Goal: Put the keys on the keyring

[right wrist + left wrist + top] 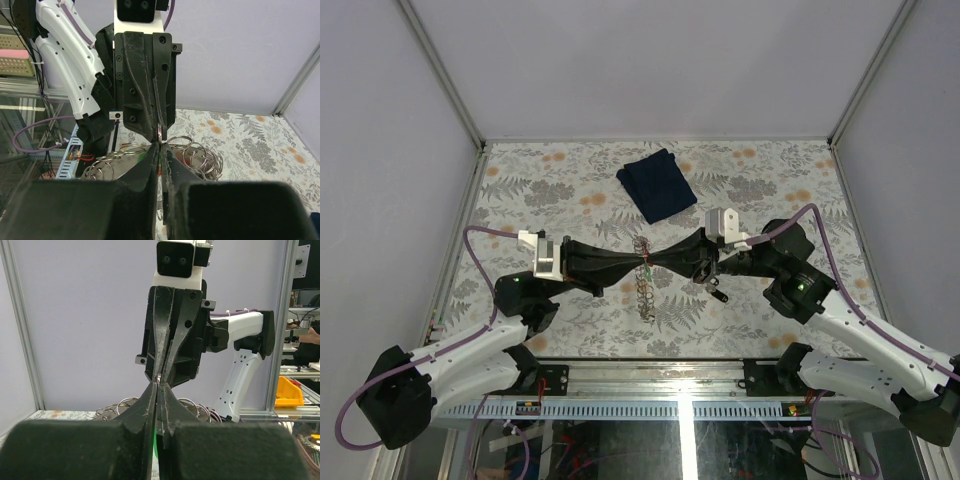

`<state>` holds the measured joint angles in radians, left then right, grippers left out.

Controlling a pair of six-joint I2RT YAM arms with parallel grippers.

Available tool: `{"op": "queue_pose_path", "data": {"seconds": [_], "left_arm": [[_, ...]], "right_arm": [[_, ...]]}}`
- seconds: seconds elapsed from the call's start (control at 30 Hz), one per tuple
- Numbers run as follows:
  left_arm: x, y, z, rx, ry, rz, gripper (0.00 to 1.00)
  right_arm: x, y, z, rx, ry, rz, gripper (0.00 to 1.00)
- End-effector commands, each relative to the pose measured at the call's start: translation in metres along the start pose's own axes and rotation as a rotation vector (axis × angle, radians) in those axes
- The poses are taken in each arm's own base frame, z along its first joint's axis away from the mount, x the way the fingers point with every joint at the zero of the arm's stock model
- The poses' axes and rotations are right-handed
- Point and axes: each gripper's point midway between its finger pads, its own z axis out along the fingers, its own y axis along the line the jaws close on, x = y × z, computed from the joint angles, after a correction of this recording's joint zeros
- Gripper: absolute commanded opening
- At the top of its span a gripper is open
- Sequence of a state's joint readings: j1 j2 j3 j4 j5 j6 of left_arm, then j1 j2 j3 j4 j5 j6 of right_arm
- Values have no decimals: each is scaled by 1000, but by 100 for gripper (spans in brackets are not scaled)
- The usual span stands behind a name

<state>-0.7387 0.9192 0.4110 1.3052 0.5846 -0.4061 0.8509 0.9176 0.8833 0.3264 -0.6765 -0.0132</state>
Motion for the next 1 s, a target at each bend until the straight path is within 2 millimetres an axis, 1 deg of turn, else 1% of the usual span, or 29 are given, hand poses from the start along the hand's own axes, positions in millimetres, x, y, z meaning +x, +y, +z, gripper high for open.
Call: {"op": "queue_pose_path", "data": {"seconds": [0.0,0.13,0.17,0.23,0.3,0.4,0.47,0.53,0.6,0.67,0.77,0.8,0.87,0.97], "left_arm": [[-23,-5,9,31,-62,50,0],[-23,-1,10,10,-47,59,0],[-22,1,10,1,-42,62,4],[-22,3,10,-10,-23,85,17],[-21,6,9,-26,11,121,27],[-20,14,7,-71,56,165,35],[-19,23,5,-122,91,186,41],[-16,40,0,-225,131,188,49],[-18,63,-8,-376,146,166,59],[-20,82,-19,-513,152,151,64],[-22,98,-34,-640,162,145,73],[-21,102,-39,-678,163,136,78],[-15,108,-46,-741,215,86,99],[3,118,-48,-804,353,29,100]], "right_arm": [[-34,1,3,-21,-77,-52,1],[-30,-6,4,16,-58,-40,0],[-29,-9,4,33,-51,-36,0],[-24,-15,3,66,-30,-29,0],[-21,-21,2,101,-11,-24,0],[-16,-30,-1,157,16,-13,0],[-10,-37,-3,204,35,-2,0],[-6,-43,-6,244,55,4,0],[3,-50,-9,285,86,9,0],[14,-55,-13,318,131,7,0],[37,-60,-21,356,210,2,0],[44,-63,-24,374,238,-3,0],[62,-65,-31,397,301,-6,0],[81,-71,-40,444,361,-5,0]]}}
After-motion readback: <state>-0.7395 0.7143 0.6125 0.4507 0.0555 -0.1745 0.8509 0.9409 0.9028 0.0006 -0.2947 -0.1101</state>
